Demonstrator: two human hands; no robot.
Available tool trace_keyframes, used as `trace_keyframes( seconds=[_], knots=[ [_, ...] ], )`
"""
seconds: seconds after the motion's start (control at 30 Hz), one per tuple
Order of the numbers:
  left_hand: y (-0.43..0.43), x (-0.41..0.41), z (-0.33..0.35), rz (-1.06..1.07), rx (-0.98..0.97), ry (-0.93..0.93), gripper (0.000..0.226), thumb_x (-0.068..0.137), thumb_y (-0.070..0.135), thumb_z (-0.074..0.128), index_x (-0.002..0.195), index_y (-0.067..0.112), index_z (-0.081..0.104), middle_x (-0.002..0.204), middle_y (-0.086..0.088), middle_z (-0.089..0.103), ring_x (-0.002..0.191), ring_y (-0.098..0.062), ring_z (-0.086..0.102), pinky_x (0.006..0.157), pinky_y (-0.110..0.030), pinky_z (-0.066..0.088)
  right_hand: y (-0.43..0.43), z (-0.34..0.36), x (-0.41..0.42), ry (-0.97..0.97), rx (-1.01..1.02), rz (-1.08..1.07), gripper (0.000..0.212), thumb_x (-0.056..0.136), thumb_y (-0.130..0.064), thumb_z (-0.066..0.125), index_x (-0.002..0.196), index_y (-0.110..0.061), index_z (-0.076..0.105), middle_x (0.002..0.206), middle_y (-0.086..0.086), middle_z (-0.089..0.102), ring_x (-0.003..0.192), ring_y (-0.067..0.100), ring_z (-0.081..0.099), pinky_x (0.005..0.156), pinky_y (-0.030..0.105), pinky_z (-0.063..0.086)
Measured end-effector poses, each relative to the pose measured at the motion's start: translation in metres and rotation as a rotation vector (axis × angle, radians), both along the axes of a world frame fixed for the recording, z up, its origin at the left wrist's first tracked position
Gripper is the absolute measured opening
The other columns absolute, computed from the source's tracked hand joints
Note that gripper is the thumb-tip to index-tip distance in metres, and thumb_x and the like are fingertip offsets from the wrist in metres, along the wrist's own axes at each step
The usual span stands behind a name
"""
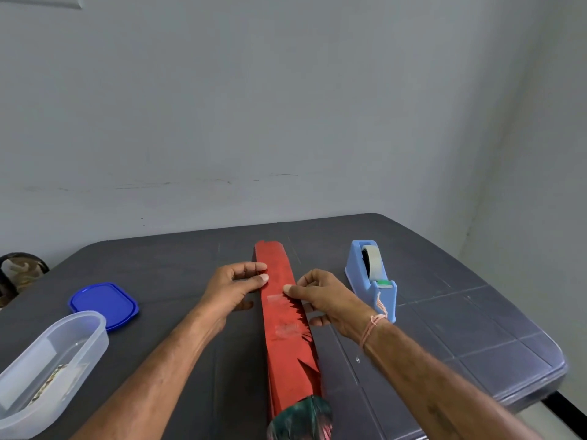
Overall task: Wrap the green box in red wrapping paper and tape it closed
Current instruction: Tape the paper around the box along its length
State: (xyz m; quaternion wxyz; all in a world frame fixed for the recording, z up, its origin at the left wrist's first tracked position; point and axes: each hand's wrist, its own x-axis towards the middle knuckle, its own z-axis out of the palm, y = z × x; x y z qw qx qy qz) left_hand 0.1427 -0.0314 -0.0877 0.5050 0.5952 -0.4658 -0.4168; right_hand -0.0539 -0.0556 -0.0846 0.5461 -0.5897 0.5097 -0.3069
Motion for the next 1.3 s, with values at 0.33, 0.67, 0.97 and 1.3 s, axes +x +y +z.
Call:
trace_keyframes(
  seconds=[0.33,0.67,0.97,1.3],
  knots=[
    [-0.004,-0.005,-0.012,0.022,-0.014,0.065,0.024,0.092,0.016,0.075,0.111,0.030,0.078,0.104,0.004,0.078,0.092,-0.013,0.073,0.097,-0.054,0.054,-0.005,-0.002,-0.054,0.144,-0.463,-0.420,0.025,0.086,-0.040,0.077,0.102,-0.023,0.069,0.100,-0.007,0.069,0.090,0.011,0.066,0.070,0.017,0.049],
    [-0.004,-0.004,-0.015,-0.004,-0.044,0.085,0.024,0.092,0.017,0.075,0.112,0.030,0.077,0.106,0.004,0.077,0.097,-0.014,0.072,0.095,-0.053,0.056,-0.046,-0.005,-0.131,0.279,-0.038,-0.482,0.030,0.094,-0.033,0.072,0.089,-0.004,0.064,0.108,0.012,0.064,0.089,0.024,0.066,0.074,0.038,0.065],
    [-0.006,-0.004,-0.016,-0.021,-0.085,0.089,0.027,0.093,0.014,0.073,0.117,0.026,0.075,0.108,0.007,0.075,0.093,-0.005,0.069,0.073,-0.024,0.049,-0.046,0.006,-0.130,0.069,0.070,-0.507,0.029,0.094,-0.019,0.072,0.109,0.003,0.060,0.120,0.020,0.057,0.094,0.040,0.070,0.067,0.050,0.064],
    [-0.003,-0.006,-0.016,0.001,-0.089,0.111,0.029,0.093,0.012,0.072,0.120,0.023,0.074,0.111,0.002,0.074,0.088,-0.004,0.068,0.065,-0.020,0.047,-0.035,-0.010,-0.125,-0.094,0.052,-0.574,0.016,0.094,-0.013,0.071,0.087,-0.002,0.062,0.096,0.016,0.063,0.083,0.033,0.070,0.055,0.046,0.062]
  ],
)
